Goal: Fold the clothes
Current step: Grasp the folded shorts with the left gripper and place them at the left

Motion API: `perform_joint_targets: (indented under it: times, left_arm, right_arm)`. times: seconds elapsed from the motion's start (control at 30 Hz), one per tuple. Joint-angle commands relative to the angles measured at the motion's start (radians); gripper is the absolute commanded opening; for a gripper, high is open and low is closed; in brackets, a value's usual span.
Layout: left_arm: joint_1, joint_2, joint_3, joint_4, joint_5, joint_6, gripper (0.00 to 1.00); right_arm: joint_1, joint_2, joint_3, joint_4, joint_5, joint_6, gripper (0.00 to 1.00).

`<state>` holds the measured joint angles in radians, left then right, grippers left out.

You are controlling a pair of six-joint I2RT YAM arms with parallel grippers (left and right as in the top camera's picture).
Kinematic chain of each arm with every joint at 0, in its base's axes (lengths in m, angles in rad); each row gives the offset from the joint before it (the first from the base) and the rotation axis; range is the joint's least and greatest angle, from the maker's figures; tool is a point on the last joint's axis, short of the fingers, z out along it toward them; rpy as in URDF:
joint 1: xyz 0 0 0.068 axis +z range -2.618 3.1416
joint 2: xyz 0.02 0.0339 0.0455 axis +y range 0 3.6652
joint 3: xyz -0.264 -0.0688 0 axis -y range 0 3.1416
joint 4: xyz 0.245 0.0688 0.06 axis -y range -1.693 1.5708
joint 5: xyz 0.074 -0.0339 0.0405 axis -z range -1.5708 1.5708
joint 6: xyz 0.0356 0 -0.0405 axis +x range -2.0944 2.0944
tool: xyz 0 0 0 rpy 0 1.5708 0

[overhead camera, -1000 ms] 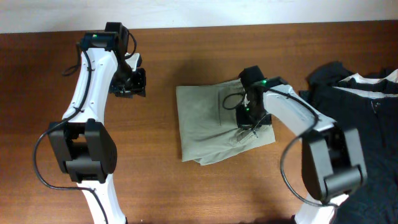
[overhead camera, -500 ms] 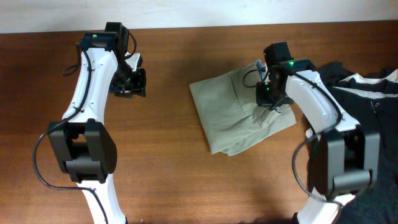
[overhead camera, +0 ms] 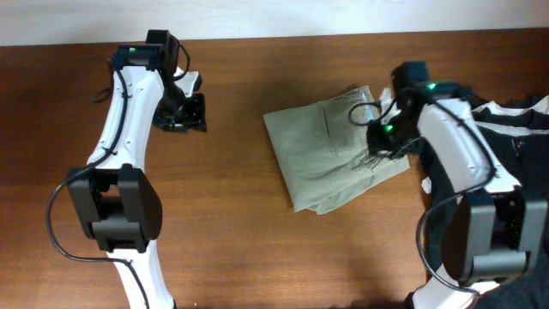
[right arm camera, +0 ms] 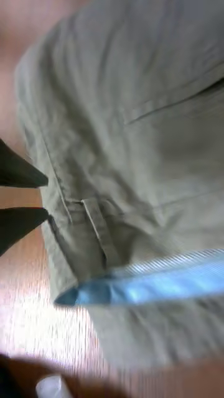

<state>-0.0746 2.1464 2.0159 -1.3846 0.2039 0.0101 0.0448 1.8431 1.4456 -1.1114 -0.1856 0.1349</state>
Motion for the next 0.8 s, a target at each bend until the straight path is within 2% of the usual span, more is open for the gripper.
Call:
perform_joint_targets:
  times: [0.0, 0.07, 0.17, 0.3, 0.43, 0.47, 0.53, 0.63, 0.77]
  left_arm:
    - [-0.047, -0.032, -0.015, 0.021, 0.120, 0.102, 0.25]
    - [-0.084, -0.032, -0.054, 0.051, 0.123, 0.120, 0.24]
    - [-0.126, -0.032, -0.126, 0.121, 0.145, 0.119, 0.32]
    - [-0.175, -0.032, -0.225, 0.275, 0.264, 0.119, 0.36]
    - [-0.214, -0.032, -0.292, 0.403, 0.286, 0.118, 0.52]
    - [-0.216, -0.032, -0.301, 0.423, 0.286, 0.115, 0.52]
    - [-0.218, -0.031, -0.335, 0.519, 0.309, 0.108, 0.51]
    - [-0.232, -0.029, -0.390, 0.626, 0.310, 0.108, 0.38]
    - [-0.263, -0.003, -0.482, 0.798, 0.305, 0.107, 0.33]
  right_arm:
    - [-0.022, 0.047, -0.185, 0.117, 0.083, 0.131, 0.06]
    - [-0.063, 0.068, -0.292, 0.230, 0.086, 0.174, 0.04]
    - [-0.084, 0.067, -0.329, 0.270, 0.081, 0.151, 0.04]
    - [-0.085, 0.052, -0.292, 0.196, 0.046, 0.105, 0.04]
    - [-0.085, -0.066, -0.219, 0.077, 0.014, 0.077, 0.04]
    - [-0.085, -0.092, -0.215, 0.075, -0.015, 0.059, 0.04]
    - [-0.085, -0.142, -0.215, 0.098, -0.082, 0.056, 0.04]
    - [-0.084, -0.129, -0.221, 0.166, -0.116, 0.056, 0.04]
    - [-0.084, -0.063, -0.275, 0.343, -0.182, 0.058, 0.04]
